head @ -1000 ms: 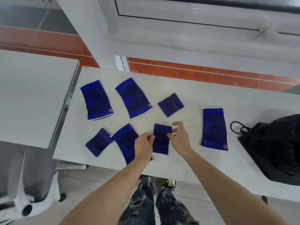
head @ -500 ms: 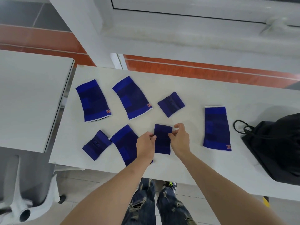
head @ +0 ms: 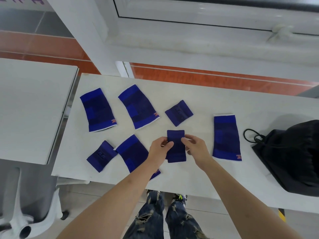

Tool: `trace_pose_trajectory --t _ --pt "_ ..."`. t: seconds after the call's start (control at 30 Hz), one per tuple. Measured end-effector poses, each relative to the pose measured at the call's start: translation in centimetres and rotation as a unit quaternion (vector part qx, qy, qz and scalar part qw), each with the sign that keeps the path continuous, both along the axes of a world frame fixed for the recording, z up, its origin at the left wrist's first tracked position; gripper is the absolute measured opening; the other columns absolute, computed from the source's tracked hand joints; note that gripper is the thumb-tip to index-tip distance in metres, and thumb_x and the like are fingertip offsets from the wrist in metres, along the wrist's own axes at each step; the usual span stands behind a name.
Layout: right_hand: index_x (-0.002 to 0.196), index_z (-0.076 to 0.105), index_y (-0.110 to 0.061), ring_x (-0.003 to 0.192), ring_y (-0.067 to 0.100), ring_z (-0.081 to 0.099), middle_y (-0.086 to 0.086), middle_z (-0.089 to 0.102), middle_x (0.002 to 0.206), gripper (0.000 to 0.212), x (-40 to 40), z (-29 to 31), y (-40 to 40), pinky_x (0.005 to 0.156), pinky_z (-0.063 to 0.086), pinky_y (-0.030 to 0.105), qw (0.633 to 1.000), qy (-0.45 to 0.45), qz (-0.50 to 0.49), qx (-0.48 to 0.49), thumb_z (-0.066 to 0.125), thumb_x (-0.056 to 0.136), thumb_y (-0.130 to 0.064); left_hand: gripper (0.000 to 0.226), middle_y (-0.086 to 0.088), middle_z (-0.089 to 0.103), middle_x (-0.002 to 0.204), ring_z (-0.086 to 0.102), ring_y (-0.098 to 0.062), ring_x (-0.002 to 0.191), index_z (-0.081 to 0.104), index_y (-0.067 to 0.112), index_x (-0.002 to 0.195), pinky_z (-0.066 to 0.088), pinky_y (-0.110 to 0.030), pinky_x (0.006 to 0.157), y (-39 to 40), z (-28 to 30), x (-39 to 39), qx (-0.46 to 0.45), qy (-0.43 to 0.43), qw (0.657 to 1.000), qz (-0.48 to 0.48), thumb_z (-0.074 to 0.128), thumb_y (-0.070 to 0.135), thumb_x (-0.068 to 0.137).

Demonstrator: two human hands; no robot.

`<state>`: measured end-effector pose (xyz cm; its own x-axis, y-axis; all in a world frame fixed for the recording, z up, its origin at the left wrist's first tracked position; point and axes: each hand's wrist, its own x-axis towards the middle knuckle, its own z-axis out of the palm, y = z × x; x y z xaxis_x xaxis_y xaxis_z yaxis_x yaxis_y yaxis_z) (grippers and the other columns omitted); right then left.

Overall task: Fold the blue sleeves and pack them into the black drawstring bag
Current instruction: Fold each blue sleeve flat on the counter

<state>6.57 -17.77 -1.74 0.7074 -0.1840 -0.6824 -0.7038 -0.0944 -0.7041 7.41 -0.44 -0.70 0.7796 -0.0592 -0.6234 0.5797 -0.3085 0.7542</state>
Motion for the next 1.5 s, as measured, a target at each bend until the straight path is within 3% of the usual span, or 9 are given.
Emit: trace_pose_trajectory --t 0.13,0.27,0.37,0.53,0.73,0.93,1.17,1.3,1.5 --pt "0.122 0.07 -0.023 0.074 0.01 0.064 -0.003 0.075 0.091 0.024 0.4 2.9 -1.0 0.067 0.052 0.028 0.994 -0.105 -0.024 0.024 0.065 0.099 -0.017 0.01 0.007 0.067 0.106 0.064 -0.011 0.099 0.065 0.023 0.106 0.053 -0.02 0.08 -0.3 1.1 1.0 0.006 -0.069 0.998 -0.004 0.066 0.023 0.096" --pt "0.112 0.071 -0.024 0.099 0.009 0.07 -0.01 0.075 0.107 0.03 -0.7 3.7 -1.6 0.082 0.055 0.02 0.975 -0.21 0.027 -0.062 0.066 0.096 0.001 0.029 0.011 0.061 0.108 0.059 -0.006 0.095 0.065 0.026 0.105 0.049 -0.014 0.077 0.3 1.6 1.3 0.07 -0.255 0.961 -0.079 0.076 0.008 0.087" --pt "0.114 0.07 -0.029 0.106 0.008 0.068 -0.015 0.073 0.114 0.041 -3.0 2.4 -2.0 0.088 0.054 0.018 0.962 -0.236 0.081 -0.11 0.067 0.093 0.007 0.037 0.004 0.063 0.115 0.063 -0.01 0.096 0.066 0.019 0.113 0.053 -0.017 0.085 1.0 0.4 0.7 0.082 -0.297 0.937 -0.162 0.077 -0.001 0.083" --pt "0.117 0.074 -0.026 0.105 0.007 0.065 -0.01 0.072 0.117 0.04 -6.4 -1.5 -2.7 0.089 0.056 0.03 0.939 -0.214 0.18 -0.2 0.069 0.091 0.004 0.032 0.0 0.062 0.128 0.062 -0.01 0.112 0.069 0.013 0.12 0.051 -0.023 0.101 2.0 -2.3 -1.8 0.142 -0.261 0.916 -0.269 0.07 0.002 0.09" --pt "0.12 0.074 -0.024 0.11 0.009 0.061 -0.011 0.07 0.12 0.036 -6.5 -3.1 -2.1 0.092 0.053 0.031 0.93 -0.201 0.228 -0.207 0.077 0.088 -0.008 0.029 0.004 0.068 0.125 0.063 -0.009 0.113 0.07 0.015 0.119 0.047 -0.016 0.099 2.0 -3.4 -2.8 0.165 -0.177 0.948 -0.206 0.069 0.005 0.092" --pt "0.107 0.069 -0.032 0.093 0.006 0.063 -0.012 0.07 0.099 0.009 -4.0 -2.4 -1.2 0.078 0.048 0.027 0.97 -0.124 0.144 -0.151 0.065 0.099 -0.032 0.013 0.006 0.07 0.099 0.064 -0.007 0.091 0.069 0.018 0.108 0.047 -0.017 0.078 1.0 -2.9 -2.2 0.1 -0.113 0.985 -0.09 0.064 0.022 0.097" --pt "0.104 0.061 -0.025 0.083 0.014 0.068 -0.006 0.072 0.091 0.015 -2.5 -2.6 0.3 0.071 0.057 0.037 0.981 -0.059 0.046 -0.178 0.069 0.096 -0.035 0.025 0.012 0.066 0.094 0.064 -0.003 0.086 0.048 0.026 0.119 0.047 -0.016 0.068 -0.4 -1.9 -1.3 0.082 -0.089 0.992 -0.021 0.062 0.021 0.099" --pt "0.106 0.056 -0.028 0.08 0.014 0.067 -0.008 0.07 0.091 0.019 -1.8 -3.1 0.3 0.071 0.059 0.04 0.974 -0.03 0.067 -0.213 0.068 0.095 -0.037 0.028 0.005 0.062 0.082 0.062 -0.014 0.07 0.038 0.029 0.105 0.054 -0.032 0.059 -0.5 -2.6 -0.3 0.181 -0.107 0.973 -0.094 0.065 0.029 0.097" --pt "0.102 0.059 -0.03 0.08 0.015 0.068 -0.007 0.071 0.092 0.014 -1.3 -3.4 0.0 0.073 0.061 0.042 0.976 -0.03 0.073 -0.202 0.068 0.095 -0.039 0.032 0.003 0.051 0.106 0.05 -0.013 0.092 0.045 0.023 0.11 0.055 -0.031 0.078 0.0 -2.5 0.0 0.308 -0.248 0.898 -0.194 0.071 0.029 0.091"
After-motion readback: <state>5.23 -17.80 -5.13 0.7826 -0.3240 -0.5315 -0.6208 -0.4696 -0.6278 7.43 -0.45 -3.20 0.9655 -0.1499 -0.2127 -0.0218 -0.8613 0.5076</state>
